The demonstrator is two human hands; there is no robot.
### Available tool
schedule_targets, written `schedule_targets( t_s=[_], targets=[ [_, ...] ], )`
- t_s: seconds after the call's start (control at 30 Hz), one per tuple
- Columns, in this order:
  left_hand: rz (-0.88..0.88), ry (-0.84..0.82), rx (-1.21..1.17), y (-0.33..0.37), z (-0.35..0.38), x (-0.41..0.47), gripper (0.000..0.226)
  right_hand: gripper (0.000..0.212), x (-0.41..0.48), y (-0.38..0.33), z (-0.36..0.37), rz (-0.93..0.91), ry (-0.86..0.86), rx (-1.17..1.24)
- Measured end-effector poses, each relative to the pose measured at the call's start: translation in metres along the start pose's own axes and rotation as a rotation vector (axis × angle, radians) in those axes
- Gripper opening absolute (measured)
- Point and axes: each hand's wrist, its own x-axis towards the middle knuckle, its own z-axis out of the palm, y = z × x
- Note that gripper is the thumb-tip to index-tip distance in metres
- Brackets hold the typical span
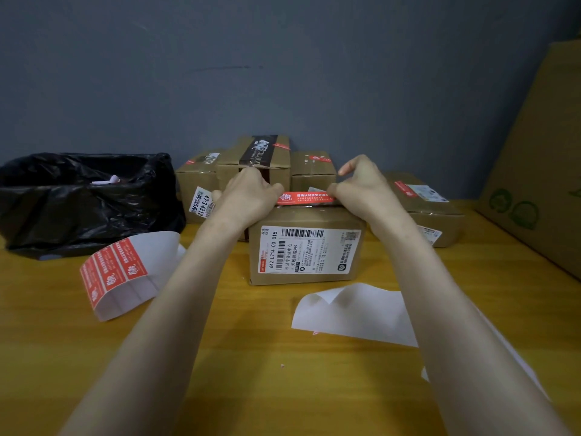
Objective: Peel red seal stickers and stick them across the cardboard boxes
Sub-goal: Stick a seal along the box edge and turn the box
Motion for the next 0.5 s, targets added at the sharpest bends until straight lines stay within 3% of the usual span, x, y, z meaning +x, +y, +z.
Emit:
schedule_targets(
  t_s=[0.5],
  targets=[
    [0.018,0.011,0.026,-0.0034,0.0022,0.0017,0.040,0.031,0.0025,0.0040,-0.0022,0.004,-0.031,-0.070]
  ],
)
